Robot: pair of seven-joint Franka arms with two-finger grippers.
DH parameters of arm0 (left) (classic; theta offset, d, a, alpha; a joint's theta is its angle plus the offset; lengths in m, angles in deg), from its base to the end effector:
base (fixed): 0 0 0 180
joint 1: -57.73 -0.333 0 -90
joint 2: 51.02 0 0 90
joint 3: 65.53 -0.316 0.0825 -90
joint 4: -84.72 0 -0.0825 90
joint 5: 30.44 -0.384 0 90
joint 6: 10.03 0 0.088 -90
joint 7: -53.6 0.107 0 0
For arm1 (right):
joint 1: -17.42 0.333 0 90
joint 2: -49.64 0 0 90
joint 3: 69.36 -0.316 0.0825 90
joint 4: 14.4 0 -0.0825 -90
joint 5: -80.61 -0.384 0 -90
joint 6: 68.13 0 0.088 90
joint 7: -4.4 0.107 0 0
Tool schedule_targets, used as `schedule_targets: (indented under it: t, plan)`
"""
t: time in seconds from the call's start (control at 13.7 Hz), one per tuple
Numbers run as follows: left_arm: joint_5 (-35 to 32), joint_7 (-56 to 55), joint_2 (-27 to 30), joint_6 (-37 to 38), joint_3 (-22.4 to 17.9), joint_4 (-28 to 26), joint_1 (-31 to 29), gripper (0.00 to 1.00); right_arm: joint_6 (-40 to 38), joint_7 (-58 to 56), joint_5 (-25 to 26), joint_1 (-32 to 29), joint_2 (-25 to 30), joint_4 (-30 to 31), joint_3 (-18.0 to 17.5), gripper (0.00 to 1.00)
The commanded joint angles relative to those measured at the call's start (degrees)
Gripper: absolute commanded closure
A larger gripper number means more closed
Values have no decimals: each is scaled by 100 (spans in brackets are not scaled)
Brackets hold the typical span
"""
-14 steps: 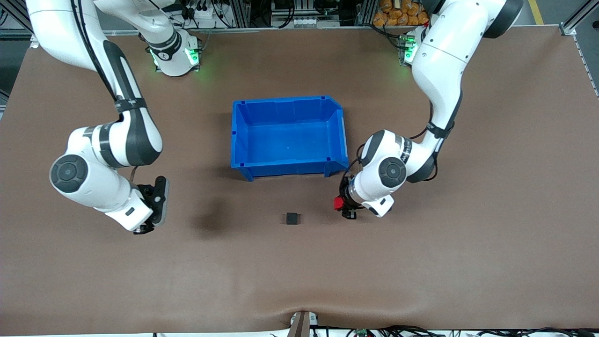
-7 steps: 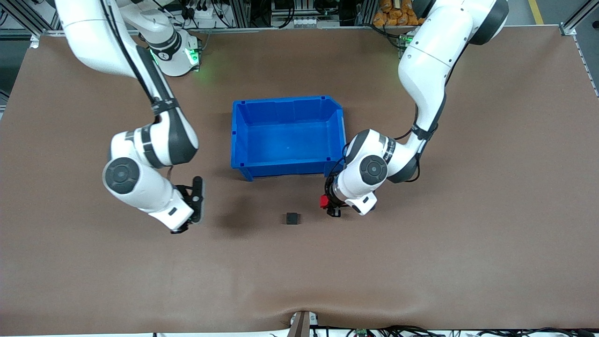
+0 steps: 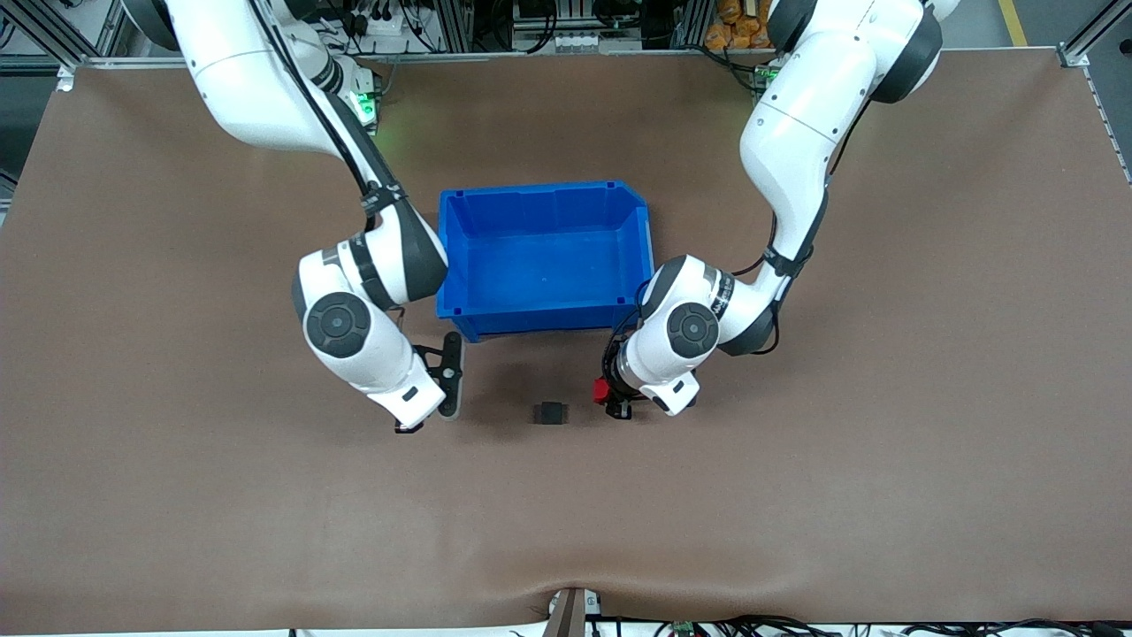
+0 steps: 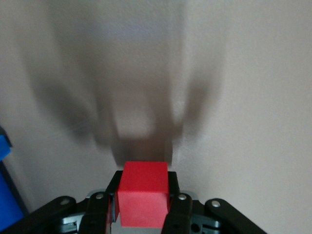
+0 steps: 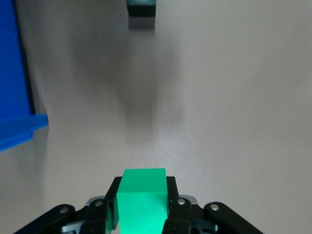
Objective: Attach green and red cubes to black cube
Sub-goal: 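Carry the green cube and the red cube toward the black cube, then lower the red cube onto the black cube with the left gripper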
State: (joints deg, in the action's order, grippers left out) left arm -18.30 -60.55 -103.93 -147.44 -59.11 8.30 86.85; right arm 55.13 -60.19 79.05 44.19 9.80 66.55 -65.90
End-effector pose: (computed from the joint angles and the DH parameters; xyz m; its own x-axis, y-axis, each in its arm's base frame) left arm 0.6243 -0.4229 0.1878 0.0021 0.9613 -0.2754 1.0000 -0.0010 0.0041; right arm 0.6669 0.2981 0.2946 0.0361 0.9993 0.0052 0.9983 -0.0363 0.0466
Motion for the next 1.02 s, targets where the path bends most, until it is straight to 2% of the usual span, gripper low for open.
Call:
schedule_targets:
  t: [0.0,0.51,0.95]
  plan:
    - [105,-55,-273,-22,-98,426,155,100,110,394,-46,170,-305,-343,49,100]
    - [105,-37,-484,-31,-72,769,199,100,128,509,-46,250,-498,-466,49,100]
    - [105,-2,-712,-127,-71,1041,279,100,163,755,-46,293,-849,-887,-4,100]
